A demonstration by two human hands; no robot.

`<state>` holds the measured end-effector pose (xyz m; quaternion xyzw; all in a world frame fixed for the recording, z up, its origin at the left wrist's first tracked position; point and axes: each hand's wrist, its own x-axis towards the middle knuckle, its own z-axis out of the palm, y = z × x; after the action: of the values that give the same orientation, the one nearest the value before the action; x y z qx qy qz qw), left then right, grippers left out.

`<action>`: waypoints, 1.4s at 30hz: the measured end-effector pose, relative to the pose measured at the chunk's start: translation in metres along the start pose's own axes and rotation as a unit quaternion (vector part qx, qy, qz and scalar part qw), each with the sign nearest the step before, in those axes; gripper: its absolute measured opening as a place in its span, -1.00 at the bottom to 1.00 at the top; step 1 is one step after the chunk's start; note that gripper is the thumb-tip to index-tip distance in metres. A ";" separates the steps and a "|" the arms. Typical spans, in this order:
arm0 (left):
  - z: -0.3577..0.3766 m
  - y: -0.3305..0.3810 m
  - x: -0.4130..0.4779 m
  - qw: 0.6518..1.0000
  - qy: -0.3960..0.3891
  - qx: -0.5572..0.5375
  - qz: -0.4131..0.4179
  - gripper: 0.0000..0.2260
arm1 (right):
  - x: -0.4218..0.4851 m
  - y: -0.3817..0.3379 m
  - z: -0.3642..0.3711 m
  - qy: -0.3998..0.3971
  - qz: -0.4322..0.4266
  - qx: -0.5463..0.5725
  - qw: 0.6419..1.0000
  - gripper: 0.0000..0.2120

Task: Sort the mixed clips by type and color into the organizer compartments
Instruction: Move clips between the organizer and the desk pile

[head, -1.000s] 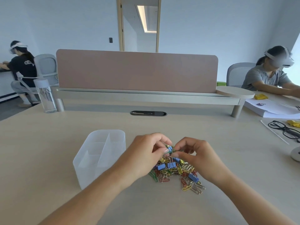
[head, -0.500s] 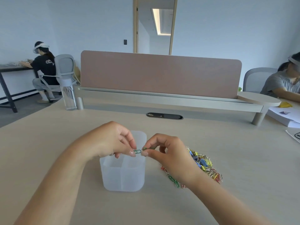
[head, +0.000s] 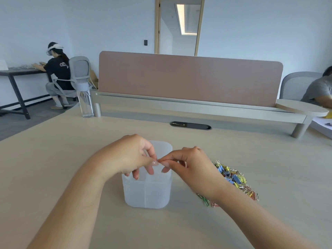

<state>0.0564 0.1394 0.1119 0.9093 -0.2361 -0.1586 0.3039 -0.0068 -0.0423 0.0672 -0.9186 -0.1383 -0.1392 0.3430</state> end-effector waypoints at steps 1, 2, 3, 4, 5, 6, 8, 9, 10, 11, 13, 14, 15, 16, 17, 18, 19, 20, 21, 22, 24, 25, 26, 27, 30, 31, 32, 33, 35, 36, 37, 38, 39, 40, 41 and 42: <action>0.000 0.001 -0.001 1.000 0.022 -0.005 0.011 -0.96 | -0.001 0.000 -0.001 -0.003 -0.004 0.007 1.000 -0.83; 0.001 0.003 -0.002 0.998 0.047 -0.013 0.030 -0.96 | -0.002 0.001 -0.004 -0.002 -0.007 0.023 1.000 -0.84; 0.003 0.005 -0.003 0.996 0.071 -0.028 0.055 -0.95 | -0.003 0.001 -0.008 0.003 -0.010 0.045 0.999 -0.85; 0.006 0.009 -0.004 0.991 0.091 -0.050 0.085 -0.95 | -0.004 0.001 -0.013 0.014 -0.015 0.065 0.998 -0.86; 0.010 0.014 -0.004 0.985 0.106 -0.080 0.114 -0.94 | -0.006 0.002 -0.019 0.029 -0.021 0.078 0.996 -0.86; 0.016 0.020 -0.004 0.977 0.117 -0.112 0.140 -0.92 | -0.008 0.003 -0.027 0.045 -0.028 0.082 0.995 -0.87; 0.031 0.032 -0.002 0.961 0.129 -0.169 0.178 -0.87 | -0.016 0.011 -0.043 0.068 -0.032 0.082 0.994 -0.88; 0.040 0.038 -0.002 0.955 0.126 -0.188 0.192 -0.85 | -0.021 0.015 -0.051 0.074 -0.030 0.080 0.994 -0.90; 0.049 0.042 -0.001 0.951 0.121 -0.196 0.206 -0.83 | -0.028 0.021 -0.059 0.075 -0.025 0.073 0.994 -0.92; 0.059 0.046 0.000 0.949 0.116 -0.192 0.220 -0.82 | -0.036 0.026 -0.066 0.072 -0.016 0.062 0.995 -0.93; 0.080 0.051 0.004 0.952 0.112 -0.151 0.241 -0.82 | -0.052 0.040 -0.077 0.057 0.006 0.043 0.997 -0.94; 0.089 0.051 0.006 0.956 0.110 -0.121 0.244 -0.83 | -0.060 0.048 -0.080 0.049 0.021 0.035 0.998 -0.94; 0.097 0.051 0.009 0.960 0.104 -0.091 0.242 -0.85 | -0.067 0.055 -0.082 0.041 0.037 0.027 0.998 -0.93; 0.104 0.050 0.012 0.965 0.093 -0.066 0.237 -0.86 | -0.074 0.063 -0.083 0.034 0.049 0.013 0.998 -0.92; 0.110 0.048 0.015 0.969 0.081 -0.045 0.231 -0.88 | -0.079 0.069 -0.082 0.028 0.061 0.000 0.998 -0.91; 0.114 0.047 0.018 0.971 0.072 -0.023 0.225 -0.90 | -0.084 0.076 -0.081 0.026 0.072 -0.014 0.997 -0.90; 0.118 0.044 0.021 0.973 0.066 0.003 0.222 -0.91 | -0.088 0.082 -0.078 0.029 0.080 -0.025 0.996 -0.89; 0.121 0.043 0.023 0.973 0.060 0.029 0.219 -0.92 | -0.091 0.088 -0.076 0.032 0.080 -0.044 0.995 -0.89; 0.124 0.041 0.025 0.974 0.055 0.050 0.214 -0.93 | -0.093 0.093 -0.073 0.033 0.069 -0.067 0.995 -0.90; 0.126 0.039 0.026 0.975 0.050 0.065 0.206 -0.92 | -0.093 0.097 -0.069 0.031 0.050 -0.100 0.993 -0.93; 0.130 0.035 0.028 0.978 0.035 0.083 0.190 -0.90 | -0.093 0.104 -0.062 0.021 0.023 -0.150 0.988 -0.91; 0.132 0.033 0.029 0.978 0.026 0.090 0.184 -0.88 | -0.093 0.107 -0.058 0.018 0.018 -0.165 0.986 -0.87; 0.133 0.032 0.029 0.979 0.016 0.096 0.179 -0.85 | -0.094 0.110 -0.055 0.019 0.017 -0.173 0.985 -0.83; 0.132 0.029 0.027 0.979 0.008 0.101 0.178 -0.83 | -0.094 0.110 -0.051 0.022 0.012 -0.178 0.984 -0.80; 0.134 0.024 0.026 0.976 -0.013 0.117 0.183 -0.80 | -0.098 0.112 -0.044 0.018 -0.005 -0.193 0.981 -0.72; 0.135 0.023 0.026 0.976 -0.017 0.119 0.183 -0.80 | -0.099 0.113 -0.042 0.014 -0.010 -0.201 0.979 -0.72; 0.137 0.022 0.027 0.976 -0.017 0.115 0.184 -0.81 | -0.100 0.114 -0.043 0.007 -0.012 -0.207 0.978 -0.73; 0.139 0.022 0.028 0.977 -0.016 0.110 0.183 -0.82 | -0.099 0.116 -0.043 0.005 -0.013 -0.211 0.977 -0.74; 0.141 0.022 0.031 0.977 -0.005 0.102 0.185 -0.86 | -0.099 0.119 -0.046 0.010 -0.010 -0.212 0.977 -0.75; 0.142 0.022 0.032 0.977 0.002 0.100 0.187 -0.88 | -0.098 0.120 -0.047 0.014 -0.008 -0.211 0.977 -0.76; 0.143 0.022 0.033 0.977 0.009 0.096 0.191 -0.89 | -0.098 0.121 -0.049 0.018 -0.007 -0.210 0.978 -0.78; 0.144 0.022 0.034 0.977 0.016 0.092 0.194 -0.91 | -0.098 0.121 -0.050 0.021 -0.004 -0.209 0.978 -0.79; 0.145 0.022 0.034 0.976 0.023 0.086 0.198 -0.91 | -0.098 0.122 -0.052 0.025 -0.003 -0.208 0.978 -0.80; 0.146 0.022 0.035 0.976 0.029 0.079 0.201 -0.91 | -0.098 0.122 -0.054 0.028 -0.001 -0.207 0.978 -0.80; 0.148 0.022 0.035 0.975 0.035 0.074 0.206 -0.90 | -0.098 0.122 -0.057 0.031 0.001 -0.202 0.979 -0.79; 0.149 0.022 0.035 0.974 0.041 0.072 0.211 -0.91 | -0.098 0.121 -0.060 0.032 0.005 -0.192 0.981 -0.80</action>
<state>0.0146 0.0344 0.0066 0.8640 -0.4209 -0.0364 0.2739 -0.0645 -0.1857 0.0044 -0.9631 -0.0930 -0.1910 0.1651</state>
